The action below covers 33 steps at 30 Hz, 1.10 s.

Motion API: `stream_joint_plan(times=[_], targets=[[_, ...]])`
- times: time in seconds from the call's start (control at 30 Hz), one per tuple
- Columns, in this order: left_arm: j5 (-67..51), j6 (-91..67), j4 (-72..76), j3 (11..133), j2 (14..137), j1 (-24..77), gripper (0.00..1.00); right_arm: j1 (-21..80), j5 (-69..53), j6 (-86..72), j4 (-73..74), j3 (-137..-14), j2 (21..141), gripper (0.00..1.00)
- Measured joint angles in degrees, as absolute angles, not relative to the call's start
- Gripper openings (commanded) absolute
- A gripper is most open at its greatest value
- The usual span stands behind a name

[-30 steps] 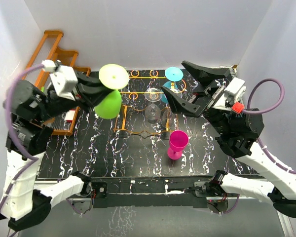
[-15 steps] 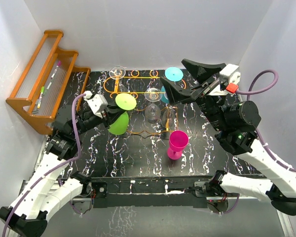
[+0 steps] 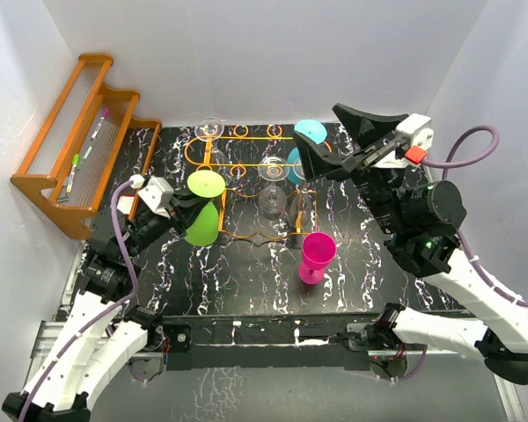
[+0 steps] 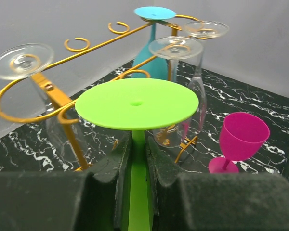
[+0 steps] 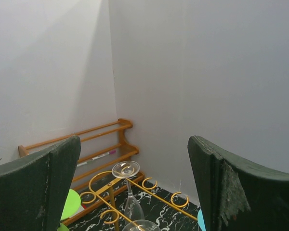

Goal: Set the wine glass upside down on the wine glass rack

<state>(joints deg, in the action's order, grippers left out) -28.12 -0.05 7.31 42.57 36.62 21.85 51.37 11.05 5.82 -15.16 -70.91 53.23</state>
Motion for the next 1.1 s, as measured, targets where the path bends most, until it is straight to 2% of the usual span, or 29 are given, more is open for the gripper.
stream_joint_plan(times=[0.3,0.7,1.1], targets=[[-29.12,-3.22,8.23,39.57,33.80,16.82,0.00,51.37,11.03,6.02,-15.55,-70.48,55.20,0.98],[-32.12,-3.01,13.87,38.76,41.95,15.86,0.00,51.37,11.03,5.85,-17.08,-70.22,55.05,0.98],[-32.08,-1.80,14.57,41.04,42.54,14.68,0.00,51.37,11.03,5.48,-18.17,-67.68,54.22,0.98]])
